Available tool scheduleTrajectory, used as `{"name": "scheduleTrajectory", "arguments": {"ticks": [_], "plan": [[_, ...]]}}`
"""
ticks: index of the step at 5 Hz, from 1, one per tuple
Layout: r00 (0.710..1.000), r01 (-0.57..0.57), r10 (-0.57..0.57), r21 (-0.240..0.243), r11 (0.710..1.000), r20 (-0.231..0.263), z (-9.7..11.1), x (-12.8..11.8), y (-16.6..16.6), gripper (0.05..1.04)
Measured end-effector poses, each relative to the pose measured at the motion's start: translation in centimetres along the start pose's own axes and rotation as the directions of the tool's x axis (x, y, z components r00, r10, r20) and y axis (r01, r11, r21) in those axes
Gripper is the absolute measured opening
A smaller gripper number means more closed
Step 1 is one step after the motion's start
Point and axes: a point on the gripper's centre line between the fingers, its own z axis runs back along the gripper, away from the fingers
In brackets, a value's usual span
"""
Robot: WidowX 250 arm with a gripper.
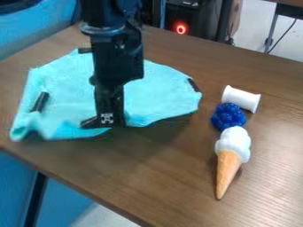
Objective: Unfold the cloth from the top left to bottom right
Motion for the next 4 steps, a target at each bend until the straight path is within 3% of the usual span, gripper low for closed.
{"name": "scheduleTrajectory", "arguments": {"ticks": [1,2,4], "plan": [[1.0,0.005,-0.005,-0.046,0.999,0.005,-0.3,-0.2,-0.7,0.083],[0.999,-0.033,0.033,-0.154,0.988,-0.003,-0.9,-0.7,-0.8,0.245],[0.998,-0.037,0.052,-0.327,0.944,0.039,-1.3,-1.0,0.3,0.834]]}}
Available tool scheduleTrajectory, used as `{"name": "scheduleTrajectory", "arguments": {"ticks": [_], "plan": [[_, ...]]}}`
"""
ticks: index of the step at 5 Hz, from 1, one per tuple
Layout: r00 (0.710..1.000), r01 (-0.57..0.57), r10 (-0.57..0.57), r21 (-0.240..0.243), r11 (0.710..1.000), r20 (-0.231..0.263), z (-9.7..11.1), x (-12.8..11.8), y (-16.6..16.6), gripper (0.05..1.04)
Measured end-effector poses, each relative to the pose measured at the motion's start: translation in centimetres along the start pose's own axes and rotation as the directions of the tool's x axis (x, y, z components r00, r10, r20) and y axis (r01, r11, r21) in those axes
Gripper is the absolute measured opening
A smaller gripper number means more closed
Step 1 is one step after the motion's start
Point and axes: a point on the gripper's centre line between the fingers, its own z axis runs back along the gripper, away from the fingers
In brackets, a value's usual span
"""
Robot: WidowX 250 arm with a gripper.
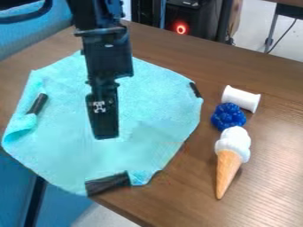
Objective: Unfold the cloth from the top left to bottom right
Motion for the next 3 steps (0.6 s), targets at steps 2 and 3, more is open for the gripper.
{"name": "scheduleTrajectory", "arguments": {"ticks": [2,3], "plan": [[0.999,0.023,-0.025,0.063,0.998,0.023,1.6,0.0,1.0,1.001],[0.988,-0.154,0.141,0.324,0.933,0.062,4.6,-0.4,5.0,1.001]]}}
